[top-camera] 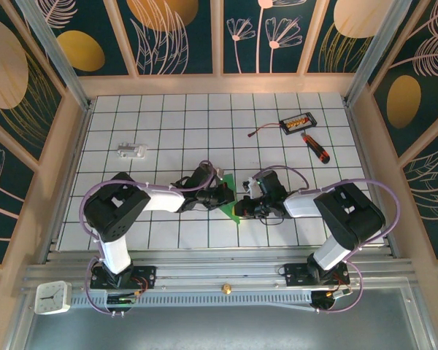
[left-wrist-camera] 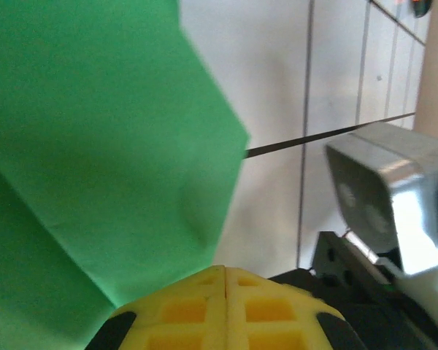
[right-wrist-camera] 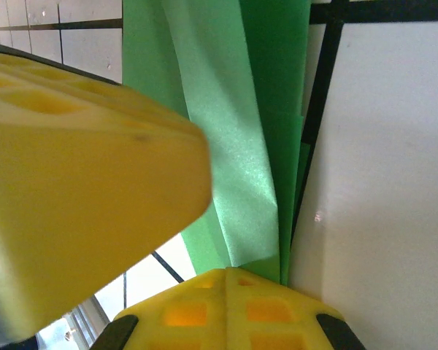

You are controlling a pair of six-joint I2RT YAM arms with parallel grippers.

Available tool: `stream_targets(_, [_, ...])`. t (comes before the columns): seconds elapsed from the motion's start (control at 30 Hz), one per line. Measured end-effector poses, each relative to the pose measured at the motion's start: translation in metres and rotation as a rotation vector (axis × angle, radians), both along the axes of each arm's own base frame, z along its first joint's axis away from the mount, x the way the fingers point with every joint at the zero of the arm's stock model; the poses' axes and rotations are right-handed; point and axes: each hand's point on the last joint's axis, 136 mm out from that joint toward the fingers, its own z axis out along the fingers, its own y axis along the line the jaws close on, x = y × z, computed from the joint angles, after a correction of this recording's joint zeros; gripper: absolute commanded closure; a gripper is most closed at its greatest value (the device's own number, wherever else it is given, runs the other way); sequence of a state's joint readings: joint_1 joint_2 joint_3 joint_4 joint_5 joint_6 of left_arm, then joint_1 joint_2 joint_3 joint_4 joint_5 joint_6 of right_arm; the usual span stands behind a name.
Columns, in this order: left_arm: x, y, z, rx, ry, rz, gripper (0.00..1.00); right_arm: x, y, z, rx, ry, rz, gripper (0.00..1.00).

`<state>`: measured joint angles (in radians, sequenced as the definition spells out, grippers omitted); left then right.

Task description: Fold a paper plane with a square sheet of paper (pick it up from the middle)

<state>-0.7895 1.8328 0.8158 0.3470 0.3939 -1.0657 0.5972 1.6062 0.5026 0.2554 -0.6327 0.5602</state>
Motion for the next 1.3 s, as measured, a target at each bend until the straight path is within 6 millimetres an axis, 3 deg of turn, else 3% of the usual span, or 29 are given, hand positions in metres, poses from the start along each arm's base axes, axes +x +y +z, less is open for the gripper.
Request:
stream_targets(0.17, [0.003,0.011,-0.016,0.035,0.025,0.016,1.00,0.000,-0.001,0.000,-0.004,-0.001,-0.003,1.00])
stream_targets(0.53, [0.020,0.027,-0.017,0.040,0.010,0.038,1.00,0.000,-0.001,-0.001,-0.014,0.004,-0.006,1.00])
stream_targets(1.3, [0.045,0.032,-0.018,0.065,0.001,0.026,1.00,-0.001,-0.001,-0.002,-0.027,-0.005,-0.003,1.00])
